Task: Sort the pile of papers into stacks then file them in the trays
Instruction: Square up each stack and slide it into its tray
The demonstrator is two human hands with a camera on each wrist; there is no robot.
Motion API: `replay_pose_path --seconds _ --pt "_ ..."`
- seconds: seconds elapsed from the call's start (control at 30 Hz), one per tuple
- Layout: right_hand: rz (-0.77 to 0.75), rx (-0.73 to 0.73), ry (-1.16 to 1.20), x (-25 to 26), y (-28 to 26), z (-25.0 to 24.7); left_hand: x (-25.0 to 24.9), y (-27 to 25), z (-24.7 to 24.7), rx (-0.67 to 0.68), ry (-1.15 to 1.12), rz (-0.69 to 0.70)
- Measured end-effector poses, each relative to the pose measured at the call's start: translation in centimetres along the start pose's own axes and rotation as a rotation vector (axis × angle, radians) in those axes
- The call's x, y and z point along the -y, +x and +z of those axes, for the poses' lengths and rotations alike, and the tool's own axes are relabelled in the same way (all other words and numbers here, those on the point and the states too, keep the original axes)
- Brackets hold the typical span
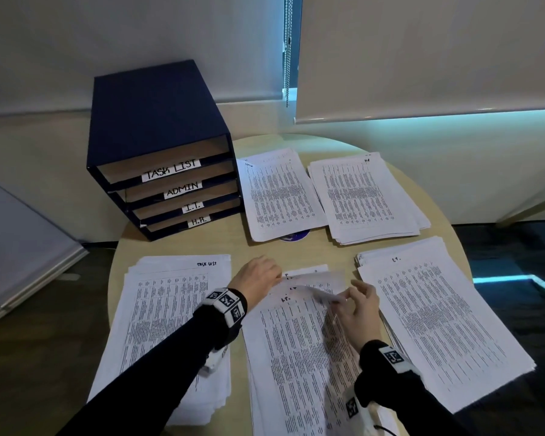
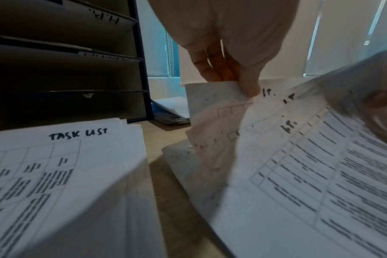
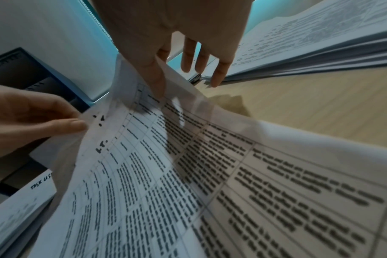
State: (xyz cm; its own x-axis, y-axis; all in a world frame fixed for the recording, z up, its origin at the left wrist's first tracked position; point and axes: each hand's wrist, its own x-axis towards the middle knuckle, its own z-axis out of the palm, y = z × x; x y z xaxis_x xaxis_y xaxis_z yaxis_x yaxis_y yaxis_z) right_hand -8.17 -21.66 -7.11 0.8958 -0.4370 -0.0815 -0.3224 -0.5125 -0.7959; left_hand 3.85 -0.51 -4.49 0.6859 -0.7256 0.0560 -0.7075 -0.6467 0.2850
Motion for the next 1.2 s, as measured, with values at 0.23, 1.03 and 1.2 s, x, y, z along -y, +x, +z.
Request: replay_pose_path --seconds 0.23,1.03,1.2 --pt "-0.01 -0.01 0.048 -0.4 -0.6 0.1 0.3 -2.0 1.6 0.012 -0.034 0.052" --pt "0.094 0.218 0.288 0.8 -0.6 -1.3 1.5 2.2 0.1 0.342 -0.307 -0.482" --pt "0.096 0.125 0.351 1.4 -0.2 -1.3 1.3 1.8 -1.0 0.297 -0.312 -0.466"
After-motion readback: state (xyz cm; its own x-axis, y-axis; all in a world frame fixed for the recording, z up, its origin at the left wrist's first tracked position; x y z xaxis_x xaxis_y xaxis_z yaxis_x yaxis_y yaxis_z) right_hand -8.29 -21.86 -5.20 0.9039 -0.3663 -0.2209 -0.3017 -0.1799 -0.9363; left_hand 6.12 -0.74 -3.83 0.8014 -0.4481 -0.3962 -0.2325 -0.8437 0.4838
